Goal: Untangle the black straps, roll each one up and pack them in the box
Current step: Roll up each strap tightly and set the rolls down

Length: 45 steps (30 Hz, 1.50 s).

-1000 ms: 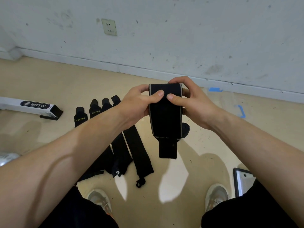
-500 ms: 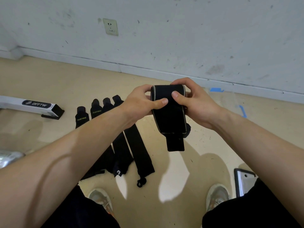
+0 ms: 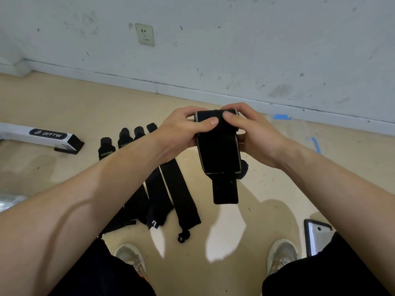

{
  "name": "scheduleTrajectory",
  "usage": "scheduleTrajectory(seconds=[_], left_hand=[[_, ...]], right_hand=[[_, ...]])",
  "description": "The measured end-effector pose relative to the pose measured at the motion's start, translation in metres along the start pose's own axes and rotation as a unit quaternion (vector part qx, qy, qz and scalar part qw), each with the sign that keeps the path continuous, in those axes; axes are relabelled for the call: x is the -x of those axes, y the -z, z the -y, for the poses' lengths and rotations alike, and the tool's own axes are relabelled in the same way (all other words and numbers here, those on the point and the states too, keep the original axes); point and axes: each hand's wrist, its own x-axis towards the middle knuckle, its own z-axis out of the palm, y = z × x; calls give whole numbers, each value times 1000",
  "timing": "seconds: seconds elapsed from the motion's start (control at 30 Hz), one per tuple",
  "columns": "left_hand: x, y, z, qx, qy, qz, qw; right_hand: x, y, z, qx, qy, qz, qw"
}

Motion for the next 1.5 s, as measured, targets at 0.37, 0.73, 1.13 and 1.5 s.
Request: scheduleTrajectory(seconds=[0.37, 0.73, 1.13, 1.5], left_hand=[[2, -2, 6, 29, 33, 16, 999], [2, -1, 8, 41, 57, 8, 998], [5, -7, 5, 44, 40, -4, 998], [-1, 0, 6, 6, -15, -13, 1000]], right_hand=[[1, -2, -1, -8, 30, -35, 999], [1, 3, -3, 45, 40, -30, 998], [1, 5, 2, 61, 30, -5, 998], [3, -4, -3, -1, -42, -4, 999]])
